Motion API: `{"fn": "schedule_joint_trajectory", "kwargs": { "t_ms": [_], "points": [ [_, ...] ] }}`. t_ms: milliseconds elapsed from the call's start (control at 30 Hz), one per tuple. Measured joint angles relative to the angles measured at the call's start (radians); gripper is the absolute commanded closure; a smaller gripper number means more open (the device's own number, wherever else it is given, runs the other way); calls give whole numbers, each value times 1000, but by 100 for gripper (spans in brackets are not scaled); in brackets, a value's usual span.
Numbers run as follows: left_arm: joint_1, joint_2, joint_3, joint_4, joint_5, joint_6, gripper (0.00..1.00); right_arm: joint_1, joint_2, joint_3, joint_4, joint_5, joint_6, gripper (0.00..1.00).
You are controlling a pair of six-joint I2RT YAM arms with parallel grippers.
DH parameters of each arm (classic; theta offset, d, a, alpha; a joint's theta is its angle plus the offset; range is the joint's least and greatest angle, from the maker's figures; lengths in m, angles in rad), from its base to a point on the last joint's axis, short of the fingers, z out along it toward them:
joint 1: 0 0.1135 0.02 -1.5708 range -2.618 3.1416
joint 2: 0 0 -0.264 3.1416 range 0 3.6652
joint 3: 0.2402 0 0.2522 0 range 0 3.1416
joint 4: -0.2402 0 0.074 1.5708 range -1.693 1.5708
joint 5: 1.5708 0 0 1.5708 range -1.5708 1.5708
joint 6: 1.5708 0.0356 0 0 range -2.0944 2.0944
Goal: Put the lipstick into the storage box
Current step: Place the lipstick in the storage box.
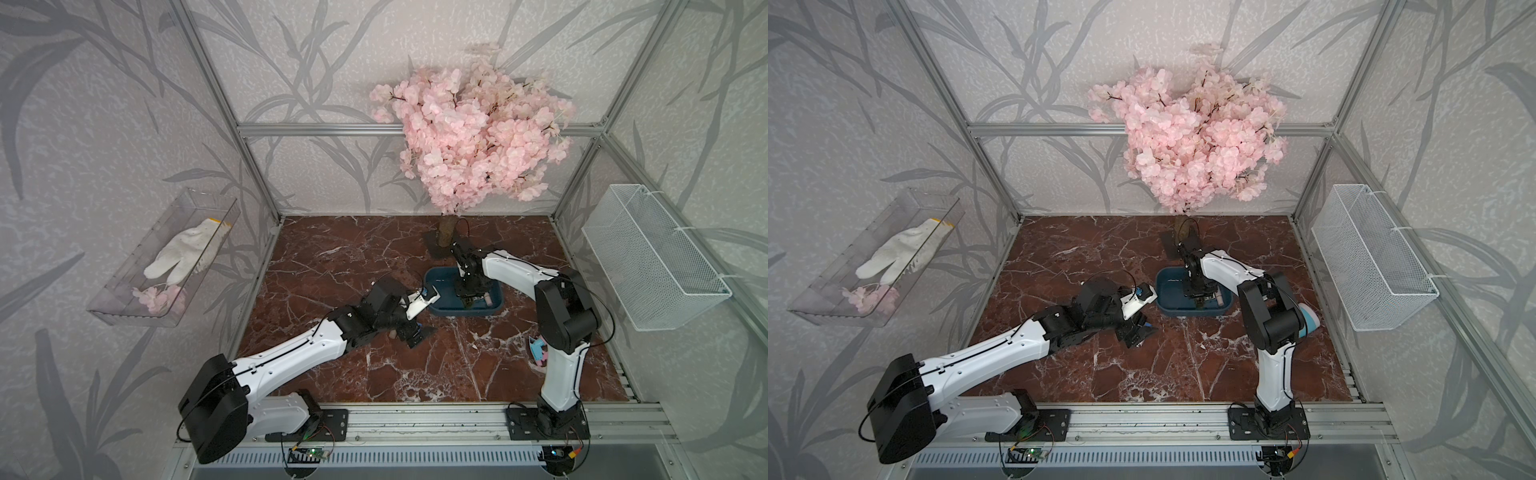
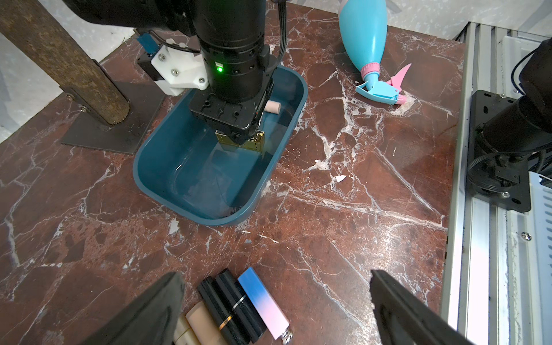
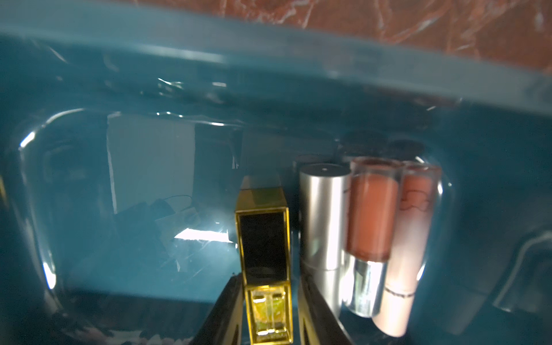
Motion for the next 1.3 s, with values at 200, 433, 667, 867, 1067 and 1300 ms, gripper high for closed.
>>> {"fn": "schedule_joint_trajectory", "kwargs": {
  "t_ms": [200, 433, 667, 867, 1067, 1300],
  "points": [
    [0, 0, 0, 0, 0, 0, 0, 0, 0, 0, 0, 6, -1, 63],
    [0, 0, 0, 0, 0, -8, 0, 0, 0, 0, -1, 12, 0, 63],
    [0, -21, -5, 8, -5, -27, 0, 0, -5, 0, -3, 13, 0, 63],
    [0, -55, -29, 15, -22, -50, 0, 0, -69, -24, 10, 0, 1, 62],
    [0, -79, -44, 21, -36, -71, 0, 0, -131, -55, 77, -132, 8, 62],
    [0, -116, -61, 28, -70, -105, 0, 11, -149, -120, 182, -288, 10, 62]
  ]
}}
